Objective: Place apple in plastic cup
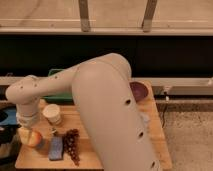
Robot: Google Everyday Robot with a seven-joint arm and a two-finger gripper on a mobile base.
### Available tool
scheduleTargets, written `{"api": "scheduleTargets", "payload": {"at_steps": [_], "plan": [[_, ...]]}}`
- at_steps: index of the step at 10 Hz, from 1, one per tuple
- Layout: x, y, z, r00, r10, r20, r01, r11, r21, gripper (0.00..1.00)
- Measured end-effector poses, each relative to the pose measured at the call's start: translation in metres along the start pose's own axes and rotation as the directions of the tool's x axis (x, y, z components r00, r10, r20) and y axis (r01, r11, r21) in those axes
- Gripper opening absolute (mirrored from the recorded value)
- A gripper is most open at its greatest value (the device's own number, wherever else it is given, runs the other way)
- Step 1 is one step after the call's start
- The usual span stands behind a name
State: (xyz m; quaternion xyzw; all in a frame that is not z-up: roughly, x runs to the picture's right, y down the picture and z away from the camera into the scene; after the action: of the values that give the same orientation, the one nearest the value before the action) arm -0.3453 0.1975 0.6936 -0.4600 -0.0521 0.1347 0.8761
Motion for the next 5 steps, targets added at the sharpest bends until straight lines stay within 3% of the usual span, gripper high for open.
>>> {"api": "scheduleTargets", "payload": {"at_steps": [2, 5], "plan": [[-0.001, -0.006, -0.009, 1.0, 0.004, 0.003, -0.004, 0.999, 0.034, 0.62], [0.006, -0.021, -0.036, 0.999, 0.054, 0.007, -0.055, 0.987, 0.149, 0.62]]}}
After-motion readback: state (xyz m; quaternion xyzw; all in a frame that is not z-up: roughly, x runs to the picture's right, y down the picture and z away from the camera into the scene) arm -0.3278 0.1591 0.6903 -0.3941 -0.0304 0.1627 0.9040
